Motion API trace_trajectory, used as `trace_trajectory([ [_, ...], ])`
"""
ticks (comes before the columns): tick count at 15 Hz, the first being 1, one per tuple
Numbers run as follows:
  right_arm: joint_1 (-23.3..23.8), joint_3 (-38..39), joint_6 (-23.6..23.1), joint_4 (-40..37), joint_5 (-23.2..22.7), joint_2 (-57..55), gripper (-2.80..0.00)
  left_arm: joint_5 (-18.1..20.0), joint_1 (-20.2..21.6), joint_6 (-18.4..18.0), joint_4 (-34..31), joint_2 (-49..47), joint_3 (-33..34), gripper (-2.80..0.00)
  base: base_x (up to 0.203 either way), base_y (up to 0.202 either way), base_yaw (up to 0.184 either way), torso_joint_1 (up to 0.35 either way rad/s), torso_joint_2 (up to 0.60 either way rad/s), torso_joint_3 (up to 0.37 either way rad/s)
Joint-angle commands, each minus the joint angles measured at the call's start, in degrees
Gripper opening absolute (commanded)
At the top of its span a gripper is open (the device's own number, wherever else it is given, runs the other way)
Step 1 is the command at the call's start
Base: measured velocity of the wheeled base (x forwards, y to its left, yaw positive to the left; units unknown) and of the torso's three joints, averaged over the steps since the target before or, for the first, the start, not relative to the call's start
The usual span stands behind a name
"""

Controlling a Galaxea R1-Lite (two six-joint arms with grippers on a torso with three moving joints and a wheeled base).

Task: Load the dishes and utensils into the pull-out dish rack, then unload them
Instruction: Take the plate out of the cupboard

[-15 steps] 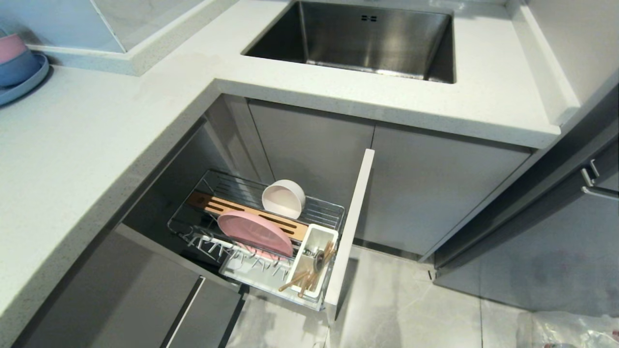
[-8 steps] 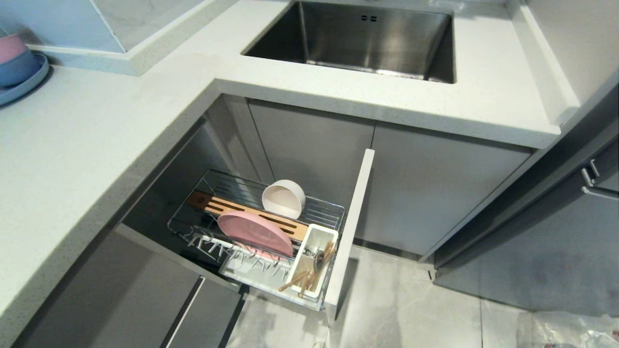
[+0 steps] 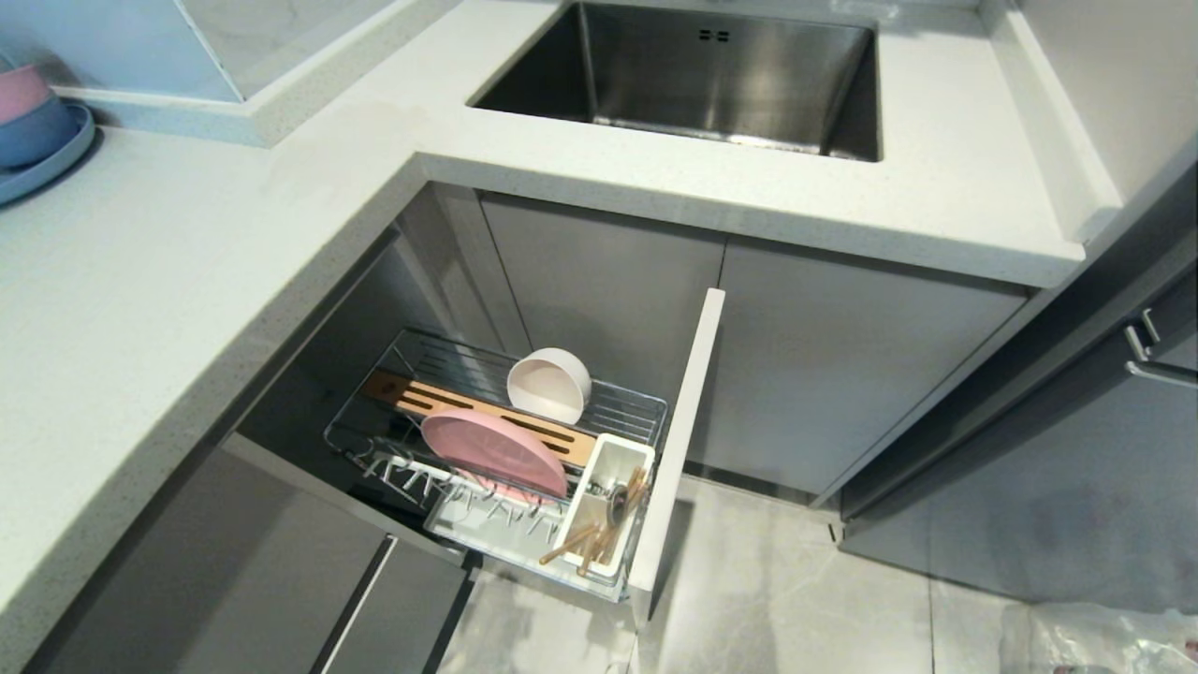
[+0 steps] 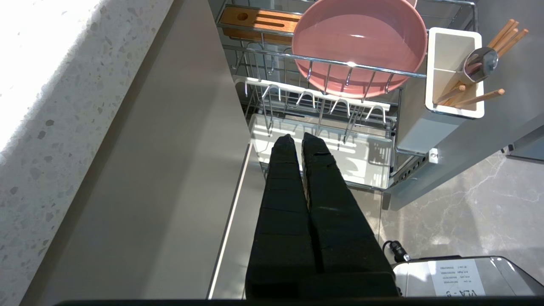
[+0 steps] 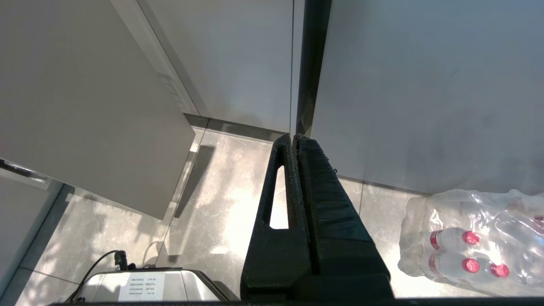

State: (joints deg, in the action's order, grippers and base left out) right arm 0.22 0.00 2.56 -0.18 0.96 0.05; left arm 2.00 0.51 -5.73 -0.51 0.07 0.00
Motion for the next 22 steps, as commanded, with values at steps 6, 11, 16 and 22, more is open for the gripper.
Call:
trace_trajectory([
  [6, 0.0, 0.1, 0.0, 0.0, 0.0, 0.0, -2.8, 0.3, 0.0, -0.8, 0.1, 0.2, 0.1, -2.8, 0.0, 0.0, 0.0, 0.0, 0.0, 0.0],
  [11, 0.0, 0.1, 0.0, 0.0, 0.0, 0.0, -2.8, 1.0, -0.1, -3.5, -0.7, 0.1, -9.4, -2.8, 0.0, 0.0, 0.0, 0.0, 0.0, 0.0],
  [16, 0.0, 0.1, 0.0, 0.0, 0.0, 0.0, -2.8, 0.8, 0.2, -6.2, -7.5, -13.4, -32.3, -2.8, 0.0, 0.0, 0.0, 0.0, 0.0, 0.0],
  [22, 0.0, 0.1, 0.0, 0.0, 0.0, 0.0, -2.8, -5.5, -6.9, -3.6, -8.6, -42.5, -53.4, -2.8, 0.0, 0.0, 0.0, 0.0, 0.0, 0.0],
])
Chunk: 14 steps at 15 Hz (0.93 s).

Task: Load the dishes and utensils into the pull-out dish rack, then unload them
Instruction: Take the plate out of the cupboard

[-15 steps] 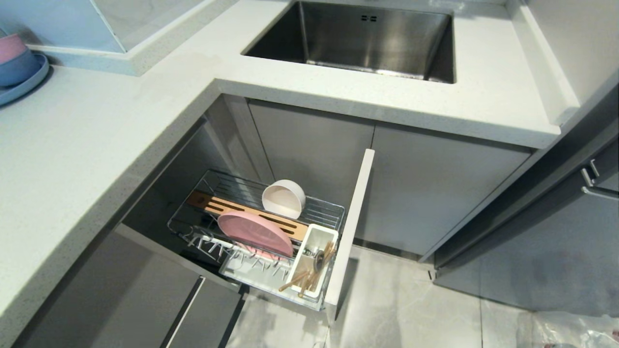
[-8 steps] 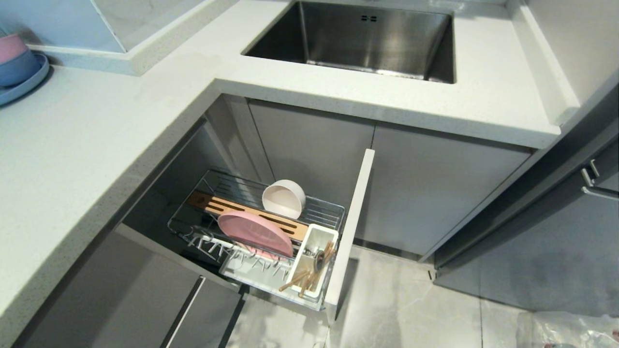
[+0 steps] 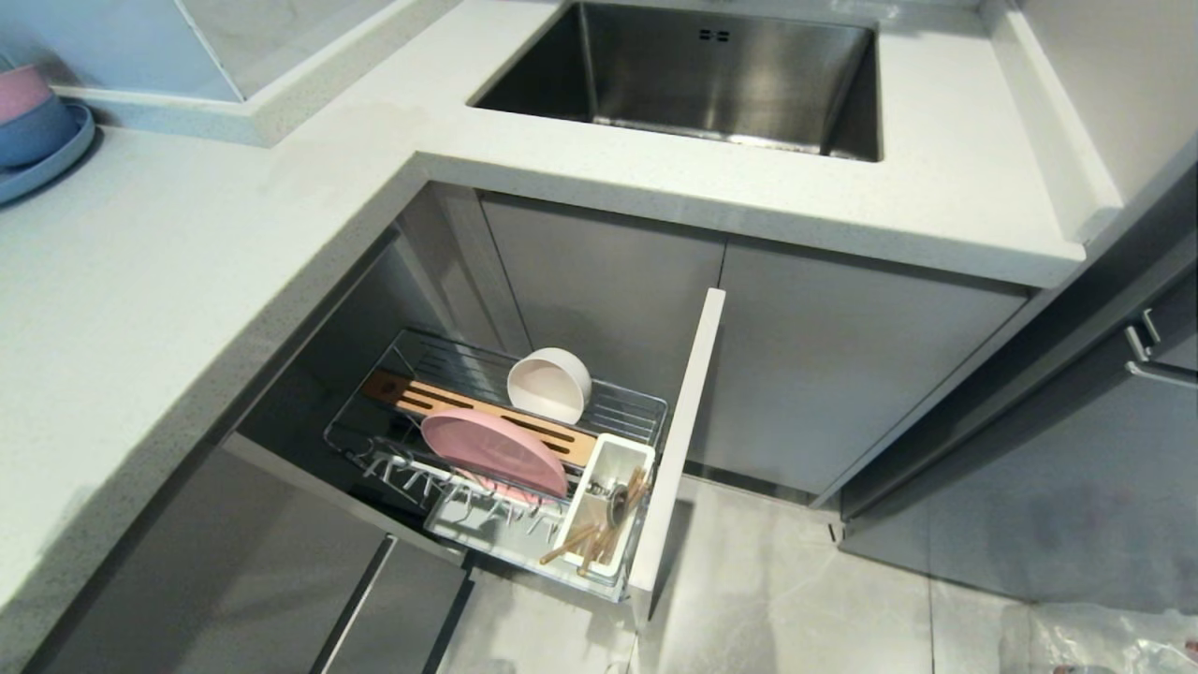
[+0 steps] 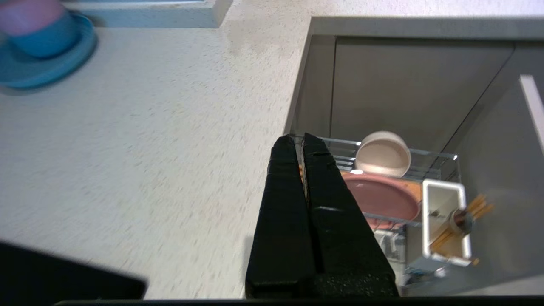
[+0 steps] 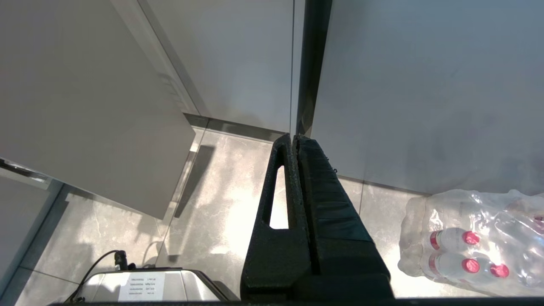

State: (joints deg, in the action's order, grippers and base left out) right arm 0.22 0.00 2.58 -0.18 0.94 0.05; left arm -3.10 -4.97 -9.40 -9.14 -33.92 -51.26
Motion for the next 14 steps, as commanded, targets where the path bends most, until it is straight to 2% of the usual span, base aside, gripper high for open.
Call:
trace_trajectory([
  [1, 0.0, 0.1, 0.0, 0.0, 0.0, 0.0, -2.8, -2.3, -4.2, 3.8, 0.0, -12.8, -6.0, -2.8, 0.0, 0.0, 0.0, 0.0, 0.0, 0.0],
  [4, 0.0, 0.1, 0.0, 0.0, 0.0, 0.0, -2.8, -10.0, -16.9, 16.8, 0.0, -21.4, -13.2, -2.8, 0.0, 0.0, 0.0, 0.0, 0.0, 0.0],
  [8, 0.0, 0.1, 0.0, 0.0, 0.0, 0.0, -2.8, -22.0, -32.6, 30.1, 0.0, -29.6, -14.0, -2.8, 0.0, 0.0, 0.0, 0.012, 0.0, -0.001],
  [10, 0.0, 0.1, 0.0, 0.0, 0.0, 0.0, -2.8, -27.4, -35.9, 36.4, 0.3, -34.8, -12.3, -2.8, 0.0, 0.0, 0.0, 0.0, 0.0, 0.0],
  [13, 0.0, 0.1, 0.0, 0.0, 0.0, 0.0, -2.8, -31.0, -37.0, 46.9, 0.3, -42.3, -9.3, -2.8, 0.0, 0.0, 0.0, 0.0, 0.0, 0.0],
  [14, 0.0, 0.1, 0.1, 0.0, 0.0, 0.0, -2.8, -32.3, -37.6, 49.3, 0.2, -45.4, -8.6, -2.8, 0.0, 0.0, 0.0, 0.0, 0.0, 0.0],
])
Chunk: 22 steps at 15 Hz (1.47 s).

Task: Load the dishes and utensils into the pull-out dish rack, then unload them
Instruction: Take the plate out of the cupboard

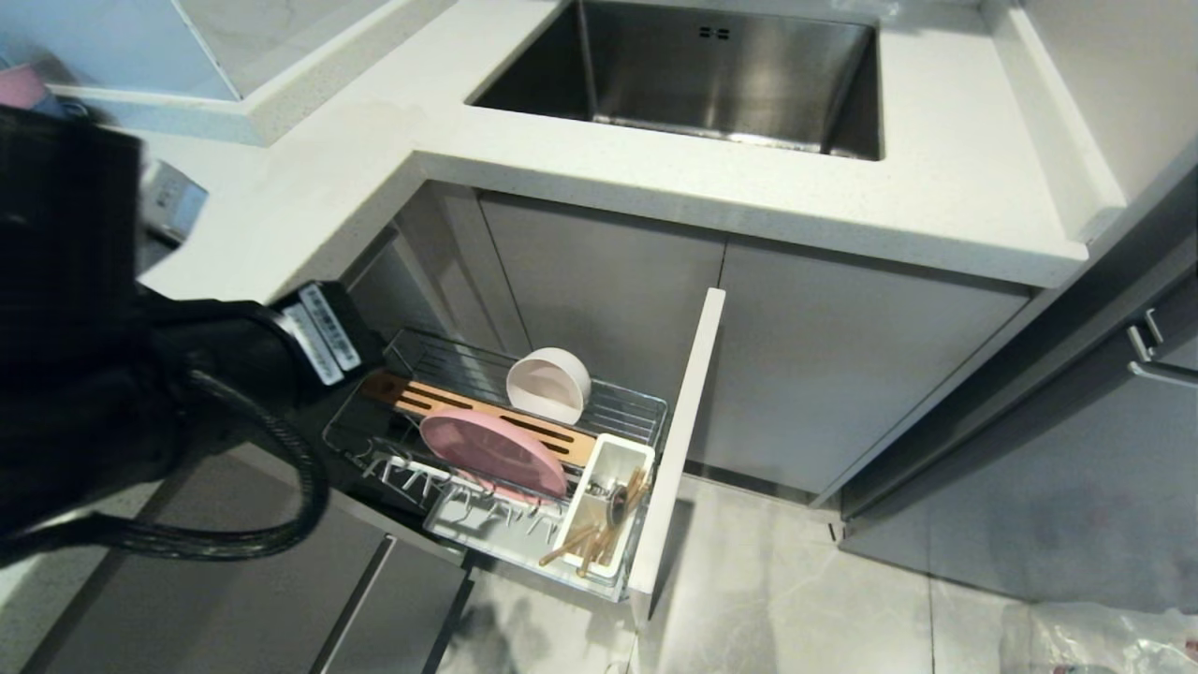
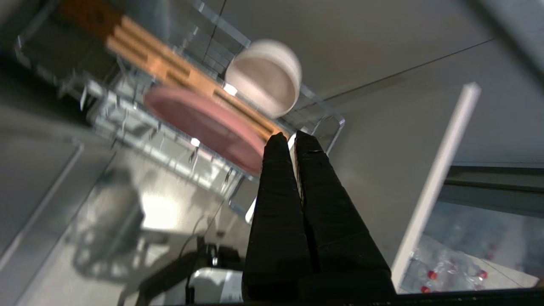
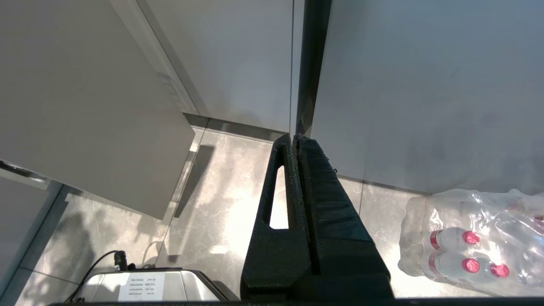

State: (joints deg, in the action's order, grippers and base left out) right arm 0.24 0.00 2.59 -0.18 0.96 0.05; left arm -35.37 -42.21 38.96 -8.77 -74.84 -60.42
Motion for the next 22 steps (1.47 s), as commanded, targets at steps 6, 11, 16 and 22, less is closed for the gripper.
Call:
trace_trajectory([
  [6, -0.1, 0.1, 0.0, 0.0, 0.0, 0.0, -2.8, -9.3, -4.1, 14.0, 0.1, -20.4, 3.4, -2.8, 0.0, 0.0, 0.0, 0.0, 0.0, 0.0],
  [11, 0.0, 0.1, 0.0, 0.0, 0.0, 0.0, -2.8, -9.3, -1.8, 14.8, 1.9, -24.8, 4.1, -2.8, 0.0, 0.0, 0.0, 0.0, 0.0, 0.0],
  [16, 0.0, 0.1, 0.0, 0.0, 0.0, 0.0, -2.8, -9.2, -0.2, 13.1, 8.3, -27.3, 3.8, 0.0, 0.0, 0.0, 0.0, 0.0, 0.0, 0.0],
  [22, 0.0, 0.1, 0.0, 0.0, 0.0, 0.0, -2.8, -9.0, 2.5, 10.3, 11.5, -31.1, 1.2, 0.0, 0.0, 0.0, 0.0, 0.0, 0.0, 0.0],
])
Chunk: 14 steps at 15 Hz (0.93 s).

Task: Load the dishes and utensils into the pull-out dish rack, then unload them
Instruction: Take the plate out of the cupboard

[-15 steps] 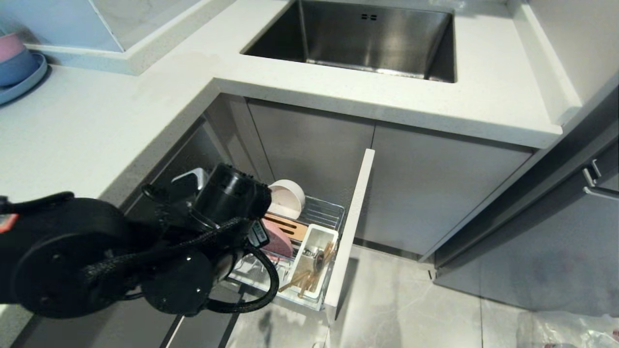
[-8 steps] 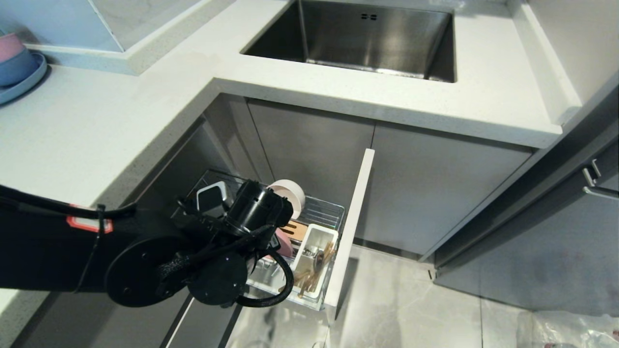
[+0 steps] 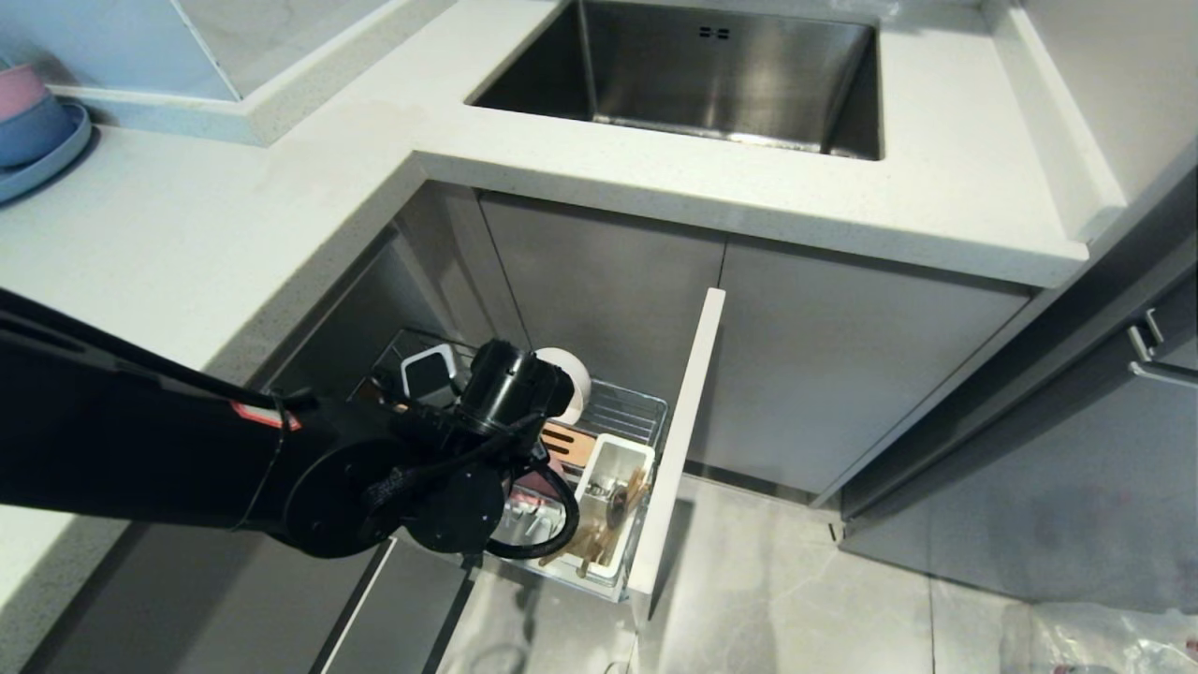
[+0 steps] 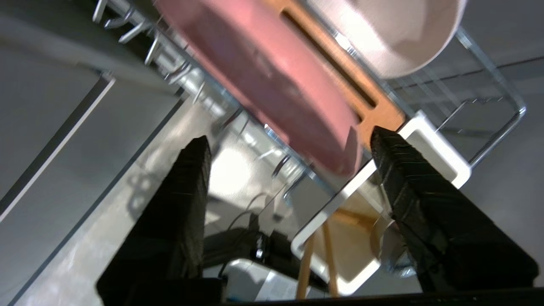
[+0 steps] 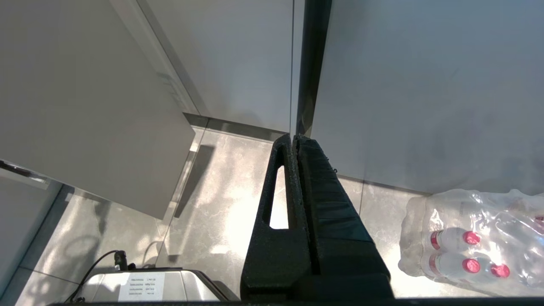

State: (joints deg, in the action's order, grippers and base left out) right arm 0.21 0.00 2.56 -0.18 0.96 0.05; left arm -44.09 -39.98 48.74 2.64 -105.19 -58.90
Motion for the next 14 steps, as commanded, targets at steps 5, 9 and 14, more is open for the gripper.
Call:
trace_trajectory([
  [5, 0.0, 0.1, 0.0, 0.0, 0.0, 0.0, -2.8, 4.4, 3.1, -2.4, 5.0, -3.8, -0.7, 0.0, 0.0, 0.0, 0.0, 0.0, 0.0, 0.0],
  [9, 0.1, 0.1, 0.0, 0.0, 0.0, 0.0, -2.8, 4.8, 4.2, -2.7, 5.2, -5.8, -2.0, 0.0, 0.0, 0.0, 0.0, 0.0, 0.0, 0.0],
  [14, 0.0, 0.1, 0.0, 0.0, 0.0, 0.0, -2.8, 6.0, 5.7, -4.4, 7.2, -7.3, -2.4, 0.0, 0.0, 0.0, 0.0, 0.0, 0.0, 0.0],
])
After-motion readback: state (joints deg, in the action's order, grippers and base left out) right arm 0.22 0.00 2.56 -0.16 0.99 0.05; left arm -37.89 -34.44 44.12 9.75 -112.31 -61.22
